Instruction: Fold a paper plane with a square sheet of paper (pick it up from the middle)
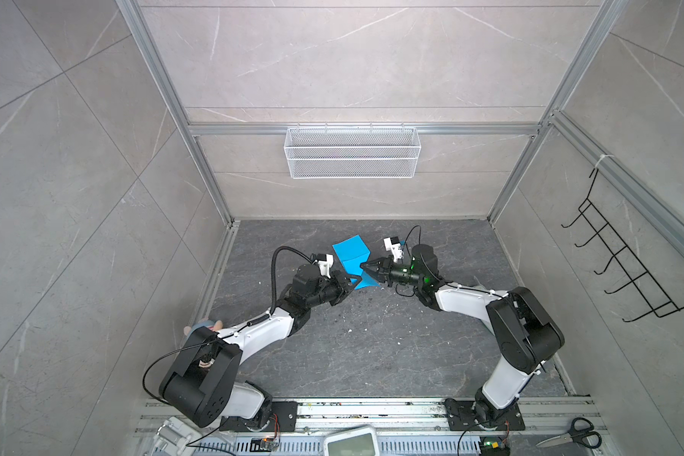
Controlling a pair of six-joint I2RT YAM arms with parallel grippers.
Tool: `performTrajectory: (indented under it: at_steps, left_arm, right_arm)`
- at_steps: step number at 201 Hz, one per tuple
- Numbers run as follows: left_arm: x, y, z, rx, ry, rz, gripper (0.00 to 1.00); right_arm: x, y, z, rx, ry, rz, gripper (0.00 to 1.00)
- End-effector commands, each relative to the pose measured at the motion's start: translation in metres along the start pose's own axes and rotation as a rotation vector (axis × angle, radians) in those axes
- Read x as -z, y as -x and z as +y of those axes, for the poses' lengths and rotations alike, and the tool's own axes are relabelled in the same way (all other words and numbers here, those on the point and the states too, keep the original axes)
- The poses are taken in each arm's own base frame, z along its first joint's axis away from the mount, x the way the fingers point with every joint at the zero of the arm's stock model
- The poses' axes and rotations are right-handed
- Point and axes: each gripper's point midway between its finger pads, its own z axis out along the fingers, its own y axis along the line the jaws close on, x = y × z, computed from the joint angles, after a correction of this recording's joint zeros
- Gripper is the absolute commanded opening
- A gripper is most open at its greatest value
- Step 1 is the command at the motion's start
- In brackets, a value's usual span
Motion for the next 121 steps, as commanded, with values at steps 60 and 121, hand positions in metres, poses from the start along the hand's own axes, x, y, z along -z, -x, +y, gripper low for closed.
performTrajectory:
  at_steps: [60,121]
  left_arm:
    - [0.012,-0.003,0.010,-0.111,0.141,0.023,0.05]
    - [0.082,0.012,0.079,-0.385,0.804,0.079,0.04]
  right_arm:
    - [0.040,0.012,-0.010,0.171,-0.209,-0.048,0.48]
    - [0.104,0.035,-0.024,0.344,-0.517,-0.180,0.72]
